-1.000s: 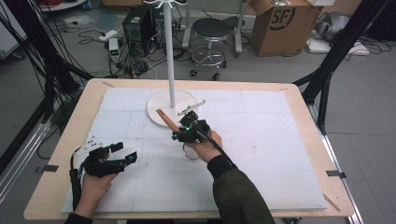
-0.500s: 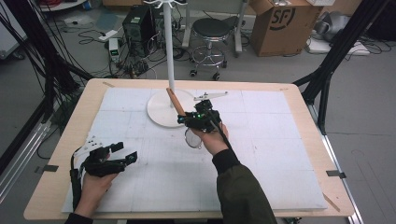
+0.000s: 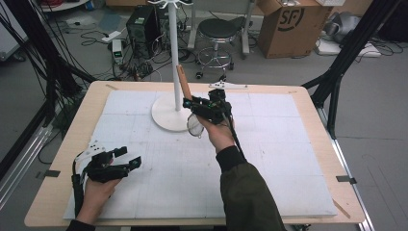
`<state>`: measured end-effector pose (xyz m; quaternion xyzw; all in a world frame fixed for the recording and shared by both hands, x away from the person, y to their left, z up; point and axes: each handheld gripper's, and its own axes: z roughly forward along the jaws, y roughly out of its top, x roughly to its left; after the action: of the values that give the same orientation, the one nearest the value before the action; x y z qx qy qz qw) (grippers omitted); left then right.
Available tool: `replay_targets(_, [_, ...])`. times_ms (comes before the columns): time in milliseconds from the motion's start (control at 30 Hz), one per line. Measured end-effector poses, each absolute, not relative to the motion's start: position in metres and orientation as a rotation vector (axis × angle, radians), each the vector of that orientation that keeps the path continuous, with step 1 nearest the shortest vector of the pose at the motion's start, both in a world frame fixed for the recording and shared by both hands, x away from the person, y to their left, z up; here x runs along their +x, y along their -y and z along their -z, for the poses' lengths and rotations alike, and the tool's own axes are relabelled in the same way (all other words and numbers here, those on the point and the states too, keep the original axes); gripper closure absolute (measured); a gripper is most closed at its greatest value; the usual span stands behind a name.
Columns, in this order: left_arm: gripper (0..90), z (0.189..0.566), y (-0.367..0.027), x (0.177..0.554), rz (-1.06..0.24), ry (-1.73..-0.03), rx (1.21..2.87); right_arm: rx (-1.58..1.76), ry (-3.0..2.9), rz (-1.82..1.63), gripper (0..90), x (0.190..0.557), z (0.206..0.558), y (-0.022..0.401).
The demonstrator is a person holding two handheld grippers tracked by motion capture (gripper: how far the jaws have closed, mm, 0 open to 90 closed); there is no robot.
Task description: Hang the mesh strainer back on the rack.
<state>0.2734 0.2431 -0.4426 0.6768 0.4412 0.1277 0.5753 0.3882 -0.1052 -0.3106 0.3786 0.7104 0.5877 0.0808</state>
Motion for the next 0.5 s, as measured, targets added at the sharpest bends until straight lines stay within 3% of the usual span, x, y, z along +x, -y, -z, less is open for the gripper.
replay_targets(500, [14.9, 0.443, -0.242, 0.273, -0.298, -1.031, 1.587, 1.077, -1.933, -1.91, 69.2, 0.39, 0.296, 0.103])
